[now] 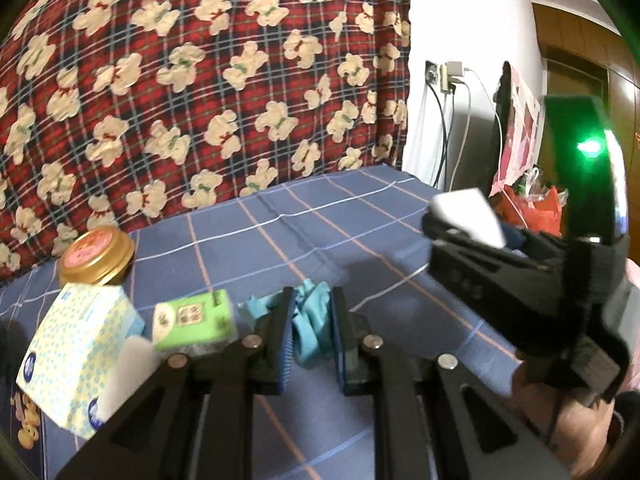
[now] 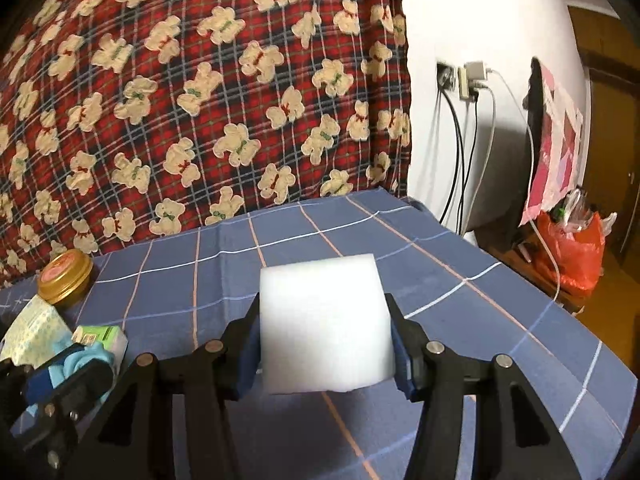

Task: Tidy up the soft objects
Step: 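Carry the teal cloth and white sponge block toward the tin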

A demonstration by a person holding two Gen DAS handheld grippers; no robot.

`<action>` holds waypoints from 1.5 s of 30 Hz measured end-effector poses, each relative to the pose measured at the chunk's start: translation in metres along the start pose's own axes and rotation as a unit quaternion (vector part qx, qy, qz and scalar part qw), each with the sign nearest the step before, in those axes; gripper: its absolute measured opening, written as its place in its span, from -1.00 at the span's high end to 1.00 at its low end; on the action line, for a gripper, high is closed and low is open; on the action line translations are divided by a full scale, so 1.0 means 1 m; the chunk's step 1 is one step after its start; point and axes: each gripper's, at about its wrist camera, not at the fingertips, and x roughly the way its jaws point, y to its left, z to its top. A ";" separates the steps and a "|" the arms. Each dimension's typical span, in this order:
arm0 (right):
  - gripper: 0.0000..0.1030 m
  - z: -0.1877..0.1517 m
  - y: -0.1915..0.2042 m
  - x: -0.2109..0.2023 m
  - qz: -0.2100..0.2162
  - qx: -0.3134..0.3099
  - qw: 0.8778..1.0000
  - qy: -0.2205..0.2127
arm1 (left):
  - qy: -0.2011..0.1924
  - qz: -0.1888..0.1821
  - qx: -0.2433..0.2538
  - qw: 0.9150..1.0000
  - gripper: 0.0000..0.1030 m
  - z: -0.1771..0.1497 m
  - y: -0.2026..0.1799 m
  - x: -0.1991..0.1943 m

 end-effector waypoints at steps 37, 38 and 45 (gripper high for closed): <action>-0.10 -0.055 0.119 -0.121 0.103 0.000 0.992 -0.073 | -0.078 0.113 -0.015 0.990 0.72 -0.064 0.105 -0.121; -0.10 -0.057 0.127 -0.124 0.107 -0.006 0.991 -0.076 | -0.080 0.115 -0.018 0.990 0.72 -0.065 0.109 -0.123; -0.10 -0.064 0.177 -0.138 0.145 -0.028 0.986 -0.081 | -0.096 0.149 -0.025 0.984 0.72 -0.075 0.141 -0.142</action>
